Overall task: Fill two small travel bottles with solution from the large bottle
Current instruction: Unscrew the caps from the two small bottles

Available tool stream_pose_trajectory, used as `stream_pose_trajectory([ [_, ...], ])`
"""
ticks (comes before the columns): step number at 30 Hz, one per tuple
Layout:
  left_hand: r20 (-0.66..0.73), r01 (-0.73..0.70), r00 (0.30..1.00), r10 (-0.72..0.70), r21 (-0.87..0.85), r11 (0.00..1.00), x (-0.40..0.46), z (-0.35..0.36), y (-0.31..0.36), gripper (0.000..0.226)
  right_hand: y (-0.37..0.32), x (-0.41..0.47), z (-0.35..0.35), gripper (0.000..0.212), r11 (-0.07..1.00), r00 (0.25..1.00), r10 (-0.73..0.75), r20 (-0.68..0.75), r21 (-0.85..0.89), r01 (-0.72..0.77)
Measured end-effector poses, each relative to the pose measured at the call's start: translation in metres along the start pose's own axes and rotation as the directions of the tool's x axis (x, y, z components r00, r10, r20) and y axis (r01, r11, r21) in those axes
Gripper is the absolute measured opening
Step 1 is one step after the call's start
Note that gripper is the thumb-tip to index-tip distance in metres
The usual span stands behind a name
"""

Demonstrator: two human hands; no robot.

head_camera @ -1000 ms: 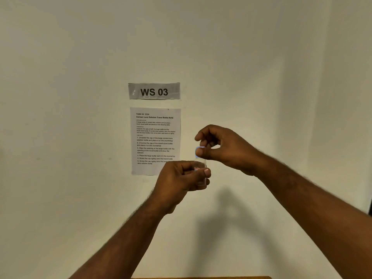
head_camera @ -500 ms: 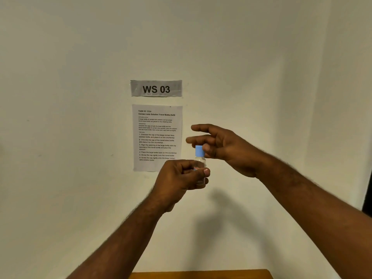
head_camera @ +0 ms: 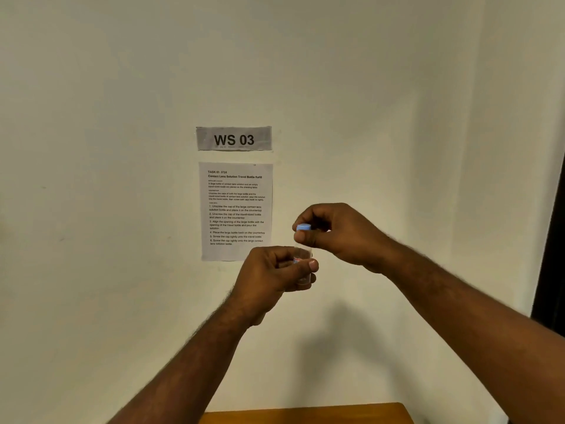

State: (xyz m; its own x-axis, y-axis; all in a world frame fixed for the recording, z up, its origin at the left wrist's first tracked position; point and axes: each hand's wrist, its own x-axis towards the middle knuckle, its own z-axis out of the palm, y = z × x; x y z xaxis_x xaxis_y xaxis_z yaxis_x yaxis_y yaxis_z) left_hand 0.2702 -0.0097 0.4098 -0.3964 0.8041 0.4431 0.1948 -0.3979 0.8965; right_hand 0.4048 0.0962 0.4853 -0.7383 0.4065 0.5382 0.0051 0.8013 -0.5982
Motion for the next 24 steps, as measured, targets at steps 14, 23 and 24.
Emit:
stream_pose_trajectory([
  [14, -0.061, 0.154, 0.987, -0.147, 0.13, 0.98, -0.059, 0.031, -0.118, 0.017, 0.107, -0.102, 0.029, 0.013, 0.793, 0.936, 0.329, -0.128, 0.576, -0.2],
  [23, -0.08, 0.459, 0.882, -0.464, 0.363, 0.811, -0.152, 0.092, -0.274, 0.028, 0.248, -0.265, 0.118, 0.037, 0.697, 0.768, 0.629, 0.121, 0.348, -0.626],
  [24, -0.091, 0.487, 0.864, -0.496, 0.402, 0.775, -0.162, 0.098, -0.288, 0.028, 0.258, -0.279, 0.126, 0.035, 0.7, 0.752, 0.65, 0.11, 0.298, -0.649],
])
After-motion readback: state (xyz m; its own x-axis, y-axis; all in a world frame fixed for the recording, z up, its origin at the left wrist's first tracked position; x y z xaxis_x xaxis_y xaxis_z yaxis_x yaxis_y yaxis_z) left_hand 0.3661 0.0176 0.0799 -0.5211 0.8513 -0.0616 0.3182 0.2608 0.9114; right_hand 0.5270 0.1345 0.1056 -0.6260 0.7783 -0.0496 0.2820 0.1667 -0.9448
